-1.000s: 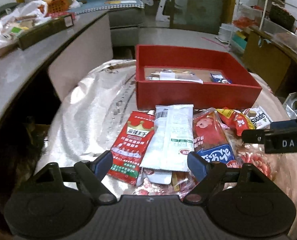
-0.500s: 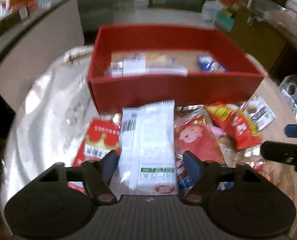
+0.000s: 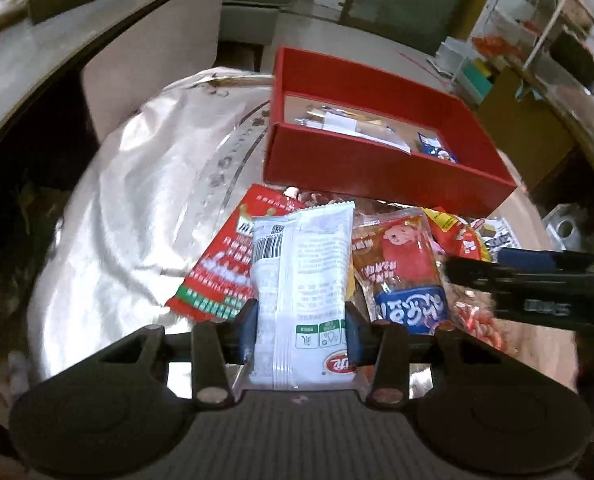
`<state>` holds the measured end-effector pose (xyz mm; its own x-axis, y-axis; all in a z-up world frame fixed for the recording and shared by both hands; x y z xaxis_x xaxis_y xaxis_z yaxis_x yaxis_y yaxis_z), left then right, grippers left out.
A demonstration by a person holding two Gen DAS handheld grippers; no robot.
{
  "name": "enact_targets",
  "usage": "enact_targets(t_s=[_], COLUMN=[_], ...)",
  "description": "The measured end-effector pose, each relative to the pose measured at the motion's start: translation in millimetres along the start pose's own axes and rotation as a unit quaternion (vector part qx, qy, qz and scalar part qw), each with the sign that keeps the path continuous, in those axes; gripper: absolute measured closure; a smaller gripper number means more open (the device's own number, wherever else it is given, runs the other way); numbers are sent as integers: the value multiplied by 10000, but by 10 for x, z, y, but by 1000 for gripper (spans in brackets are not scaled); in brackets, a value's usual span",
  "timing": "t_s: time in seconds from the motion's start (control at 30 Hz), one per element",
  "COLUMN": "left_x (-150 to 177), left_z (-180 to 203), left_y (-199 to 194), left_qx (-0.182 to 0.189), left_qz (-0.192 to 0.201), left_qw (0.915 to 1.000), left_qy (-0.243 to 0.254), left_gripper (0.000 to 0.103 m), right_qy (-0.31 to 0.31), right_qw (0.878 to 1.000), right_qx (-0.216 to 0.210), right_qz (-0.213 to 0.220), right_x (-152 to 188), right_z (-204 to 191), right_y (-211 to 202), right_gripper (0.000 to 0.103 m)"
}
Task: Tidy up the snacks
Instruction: 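Grasp the white packet with left tool while right tool grasps the red-and-blue bread packet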
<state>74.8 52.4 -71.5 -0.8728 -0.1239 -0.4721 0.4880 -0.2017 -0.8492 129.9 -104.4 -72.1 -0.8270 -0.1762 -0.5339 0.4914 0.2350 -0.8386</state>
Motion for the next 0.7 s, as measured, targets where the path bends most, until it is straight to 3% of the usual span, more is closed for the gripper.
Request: enact_targets(t_s=[0.17, 0.23, 0.33, 0.5, 0.57, 0.6, 0.7], left_x=[38, 47, 28, 90, 109, 108, 96], left_z=[25, 31, 36, -13, -24, -26, -32], left_y=[133, 139, 103, 217, 252, 248, 208], left_qx=[-66, -100, -51, -296, -324, -334, -260], left_qz=[-172, -186, -105, -312, -372, -355, -291], left_qw=[9998, 9997, 9999, 9990, 9987, 9987, 9992], left_qy=[72, 98, 96, 157, 156, 148, 87], left_gripper=[66, 67, 67, 67, 67, 67, 67], right_qy=[-270, -242, -310, -843, -989, -1068, -915], right_qw=[9991, 9987, 9982, 9926, 9914, 9915, 9947], right_qx=[259, 355, 447, 841, 824, 717, 395], right_qz=[-194, -277, -239, -238, -235, -217, -270], right_x=[69, 83, 35, 14, 19, 26, 40], right_z=[-187, -185, -243, -361, -389, -421, -429], right_y=[191, 283, 312, 454, 447, 419, 315], right_gripper=[21, 13, 13, 14, 26, 44, 73])
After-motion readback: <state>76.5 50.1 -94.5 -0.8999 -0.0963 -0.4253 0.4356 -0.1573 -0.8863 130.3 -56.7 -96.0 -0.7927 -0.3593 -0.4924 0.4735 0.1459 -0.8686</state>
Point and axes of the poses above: each gripper's, at about its wrist camera, not at the fingertips, and y roughly the way its jaws point, z to its right, x to its underside, the point moved 9 cm from there along y, roughly the way its jaws point, and after that the axes turned 3 degrees about -z, right-handed, at the moved point
